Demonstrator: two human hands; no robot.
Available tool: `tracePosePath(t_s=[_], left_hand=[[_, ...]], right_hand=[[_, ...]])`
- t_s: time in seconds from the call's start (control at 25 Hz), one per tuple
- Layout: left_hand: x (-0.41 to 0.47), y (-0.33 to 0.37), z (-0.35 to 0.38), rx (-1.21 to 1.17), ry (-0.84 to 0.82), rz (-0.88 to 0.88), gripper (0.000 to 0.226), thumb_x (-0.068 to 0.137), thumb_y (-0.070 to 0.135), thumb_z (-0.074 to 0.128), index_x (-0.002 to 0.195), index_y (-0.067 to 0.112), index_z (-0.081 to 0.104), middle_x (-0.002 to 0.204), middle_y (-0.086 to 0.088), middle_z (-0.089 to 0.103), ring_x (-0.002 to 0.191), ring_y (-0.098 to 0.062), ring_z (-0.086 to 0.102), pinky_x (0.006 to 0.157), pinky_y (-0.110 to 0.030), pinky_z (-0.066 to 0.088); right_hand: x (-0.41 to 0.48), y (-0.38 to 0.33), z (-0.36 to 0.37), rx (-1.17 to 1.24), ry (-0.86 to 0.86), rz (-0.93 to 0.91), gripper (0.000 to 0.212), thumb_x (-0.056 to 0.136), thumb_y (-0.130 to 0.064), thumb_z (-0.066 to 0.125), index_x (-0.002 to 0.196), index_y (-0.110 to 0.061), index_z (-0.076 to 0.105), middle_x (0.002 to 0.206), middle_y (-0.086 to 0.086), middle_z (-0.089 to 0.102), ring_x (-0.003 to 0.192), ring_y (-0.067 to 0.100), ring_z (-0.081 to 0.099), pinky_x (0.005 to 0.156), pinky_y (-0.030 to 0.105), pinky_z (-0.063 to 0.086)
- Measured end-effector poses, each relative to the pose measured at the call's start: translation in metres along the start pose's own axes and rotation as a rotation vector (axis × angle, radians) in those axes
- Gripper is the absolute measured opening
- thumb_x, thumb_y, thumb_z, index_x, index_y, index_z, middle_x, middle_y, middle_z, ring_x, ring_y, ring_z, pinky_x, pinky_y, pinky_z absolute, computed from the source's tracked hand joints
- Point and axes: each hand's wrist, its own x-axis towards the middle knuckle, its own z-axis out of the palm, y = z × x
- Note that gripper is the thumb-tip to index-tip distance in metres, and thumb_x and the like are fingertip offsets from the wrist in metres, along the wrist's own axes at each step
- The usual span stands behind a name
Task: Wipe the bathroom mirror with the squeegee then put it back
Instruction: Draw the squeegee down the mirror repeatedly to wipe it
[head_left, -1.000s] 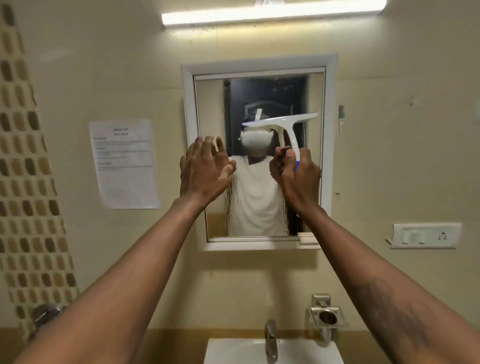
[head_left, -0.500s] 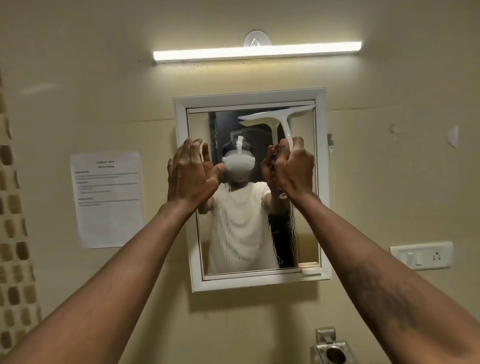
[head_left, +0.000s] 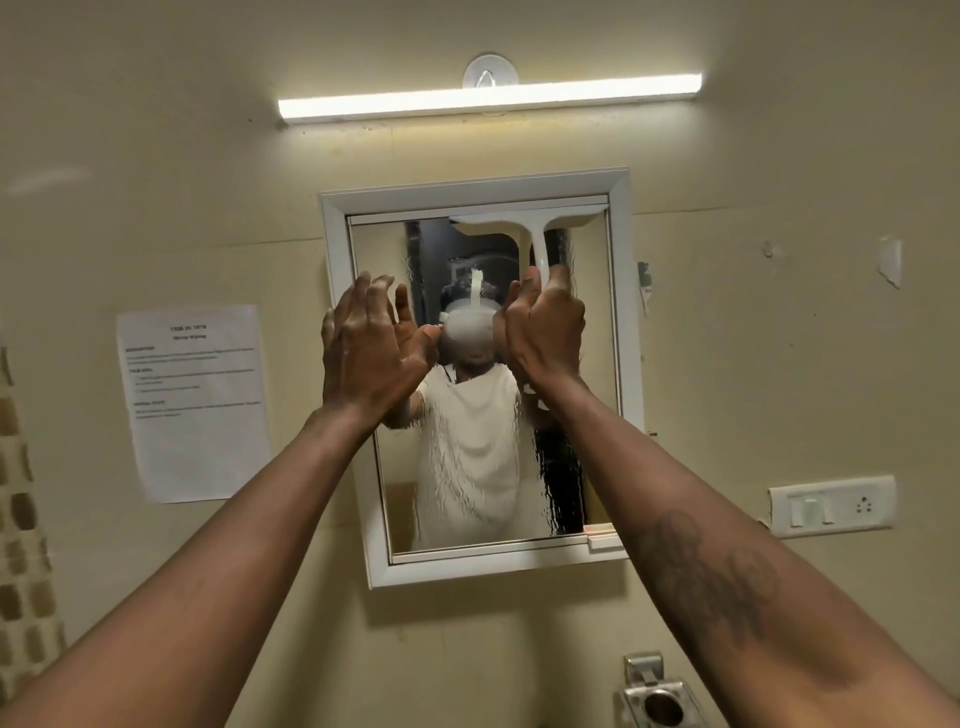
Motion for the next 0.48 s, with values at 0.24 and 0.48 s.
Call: tracePosePath(t_s=[0.24,0.48], left_hand=[[-0.002,0.0,0.006,-0.003,0.01,0.012,0.072,0.092,0.045,0.072,0.151,0.015,0.043,0.161,-0.012,0.046,0.153,-0.033,0.04,0.126,-0.06,0.032],[-0.011,-0.004,0.014,-0.019,0.017,0.019,0.072,0.091,0.047,0.072,0.149,0.017,0.043,0.159,-0.01,0.047,0.151,-0.032,0.043,0.125,-0.06,0.033]], right_hand=[[-0.002,0.006,0.0,-0.059,-0.013,-0.011,0.028,0.108,-0.031,0.043,0.115,-0.007,0.054,0.075,-0.01,0.049,0.06,-0.006,0.046,0.049,0.015,0.032],[-0.016,0.023,-0.011,-0.119,-0.051,-0.015,0.023,0.107,-0.035,0.041,0.11,-0.013,0.048,0.072,-0.005,0.052,0.058,0.003,0.051,0.045,0.022,0.035]])
